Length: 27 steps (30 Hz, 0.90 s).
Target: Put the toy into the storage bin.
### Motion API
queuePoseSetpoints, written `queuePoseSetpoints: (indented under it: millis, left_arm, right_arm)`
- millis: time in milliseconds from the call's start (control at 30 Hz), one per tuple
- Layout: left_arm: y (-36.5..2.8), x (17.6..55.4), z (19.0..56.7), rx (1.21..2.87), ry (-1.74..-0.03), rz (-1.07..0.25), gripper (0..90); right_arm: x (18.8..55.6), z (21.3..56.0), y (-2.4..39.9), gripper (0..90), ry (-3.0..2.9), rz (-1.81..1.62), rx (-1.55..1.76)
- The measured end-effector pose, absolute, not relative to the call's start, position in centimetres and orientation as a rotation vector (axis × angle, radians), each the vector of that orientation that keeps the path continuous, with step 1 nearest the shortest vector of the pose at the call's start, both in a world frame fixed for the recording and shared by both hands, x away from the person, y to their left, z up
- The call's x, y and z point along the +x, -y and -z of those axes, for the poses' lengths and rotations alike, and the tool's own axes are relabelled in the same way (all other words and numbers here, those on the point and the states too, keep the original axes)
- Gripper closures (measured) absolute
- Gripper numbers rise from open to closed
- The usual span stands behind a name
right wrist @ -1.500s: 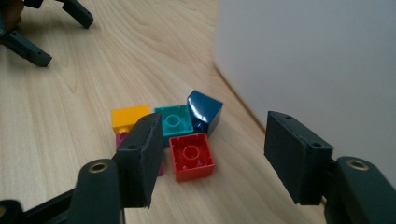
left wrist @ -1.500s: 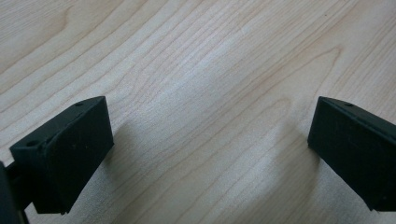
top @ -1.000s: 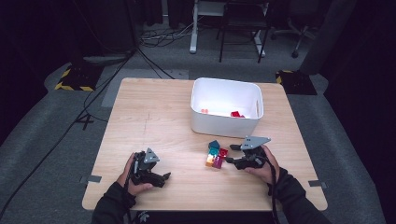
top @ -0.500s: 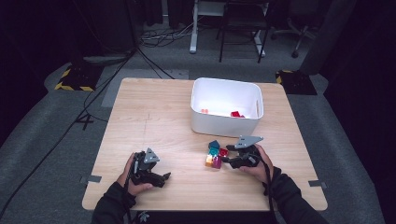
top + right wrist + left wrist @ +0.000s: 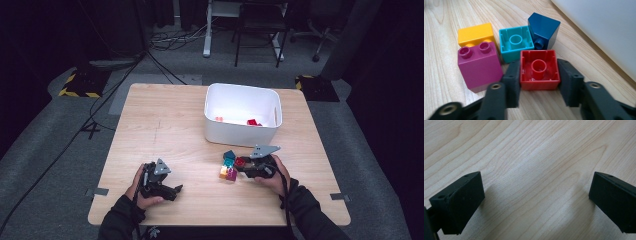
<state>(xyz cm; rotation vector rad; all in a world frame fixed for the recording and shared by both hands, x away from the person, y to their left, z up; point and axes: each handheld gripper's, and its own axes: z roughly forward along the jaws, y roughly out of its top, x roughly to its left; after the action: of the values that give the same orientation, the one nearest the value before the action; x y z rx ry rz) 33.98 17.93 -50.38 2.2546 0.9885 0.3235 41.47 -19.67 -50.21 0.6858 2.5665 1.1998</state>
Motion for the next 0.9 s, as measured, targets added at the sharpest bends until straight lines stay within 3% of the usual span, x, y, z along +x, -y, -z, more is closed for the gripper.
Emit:
queuePoseSetpoints:
  millis: [400, 900]
  left_arm:
    - [-17.9, 34.0, 50.4, 2.254, -0.990, -0.324, 0.3]
    - [-17.9, 34.0, 50.4, 2.254, -0.990, -0.323, 0.3]
  right_arm:
    - [40.7, 49.4, 21.5, 59.3, -2.507, -1.230, 0.724]
    - [40.4, 45.5, 25.3, 59.4, -2.361, -1.305, 0.762]
